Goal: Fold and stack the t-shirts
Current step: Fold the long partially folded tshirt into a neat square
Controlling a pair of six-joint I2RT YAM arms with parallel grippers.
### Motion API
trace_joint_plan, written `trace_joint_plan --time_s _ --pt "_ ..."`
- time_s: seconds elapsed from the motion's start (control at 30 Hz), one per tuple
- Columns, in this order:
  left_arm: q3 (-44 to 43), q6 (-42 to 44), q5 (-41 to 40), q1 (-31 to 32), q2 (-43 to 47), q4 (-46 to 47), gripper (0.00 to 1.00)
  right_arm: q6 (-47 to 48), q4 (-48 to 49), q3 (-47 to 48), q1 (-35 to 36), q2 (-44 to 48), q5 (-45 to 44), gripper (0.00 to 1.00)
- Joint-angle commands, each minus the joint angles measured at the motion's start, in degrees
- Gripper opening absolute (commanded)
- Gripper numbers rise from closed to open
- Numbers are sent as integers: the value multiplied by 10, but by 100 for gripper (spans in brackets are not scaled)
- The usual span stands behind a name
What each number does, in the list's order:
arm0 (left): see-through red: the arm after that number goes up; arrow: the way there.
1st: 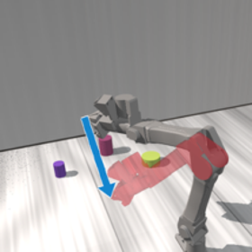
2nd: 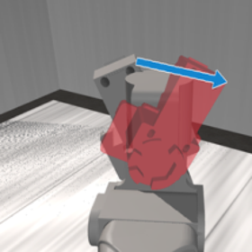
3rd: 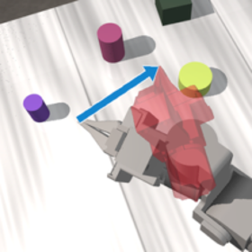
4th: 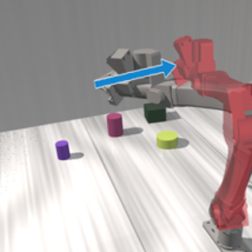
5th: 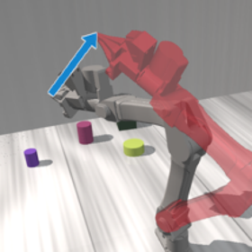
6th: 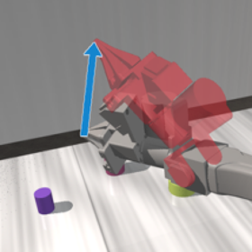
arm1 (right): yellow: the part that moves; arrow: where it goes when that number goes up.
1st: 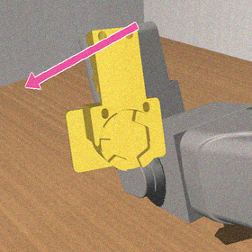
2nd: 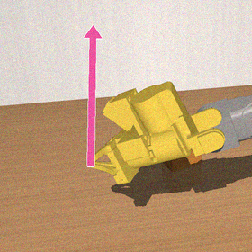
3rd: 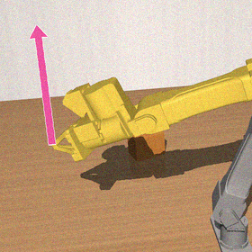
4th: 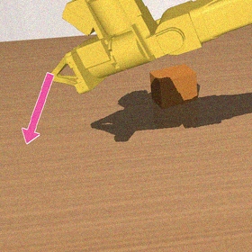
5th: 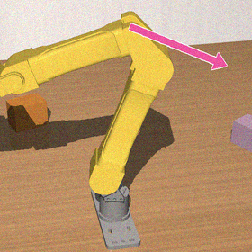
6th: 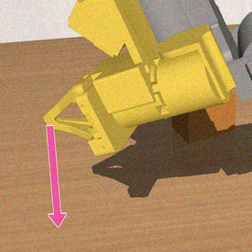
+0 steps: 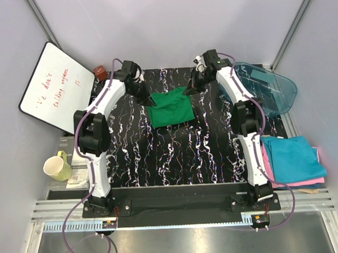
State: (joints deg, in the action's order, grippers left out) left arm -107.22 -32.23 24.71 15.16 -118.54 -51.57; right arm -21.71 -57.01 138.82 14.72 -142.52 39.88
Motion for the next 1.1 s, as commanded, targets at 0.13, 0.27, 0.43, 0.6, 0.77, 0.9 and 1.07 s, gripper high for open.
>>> trace_joint_plan --time_s 0.13,0.27,0.43,0.6,0.77,0.9,1.07 --pt "-84 -17 58 -48 -64 43 1 -52 47 175 -2 -109 -4 10" --pt "-137 -28 91 -66 -124 62 36 -81 125 157 -2 -114 -31 57" --pt "-160 -28 95 -87 -128 61 74 -74 155 118 -3 -63 -49 88" --pt "-84 -6 100 -89 -42 70 79 -39 211 -30 -1 62 -65 100" --pt "22 17 102 -88 27 79 80 -28 209 -121 8 120 -37 100" --pt "118 34 94 -88 70 79 80 -50 204 -169 8 111 -64 100" --pt "179 45 87 -88 124 81 80 -27 202 -211 10 113 -132 100"
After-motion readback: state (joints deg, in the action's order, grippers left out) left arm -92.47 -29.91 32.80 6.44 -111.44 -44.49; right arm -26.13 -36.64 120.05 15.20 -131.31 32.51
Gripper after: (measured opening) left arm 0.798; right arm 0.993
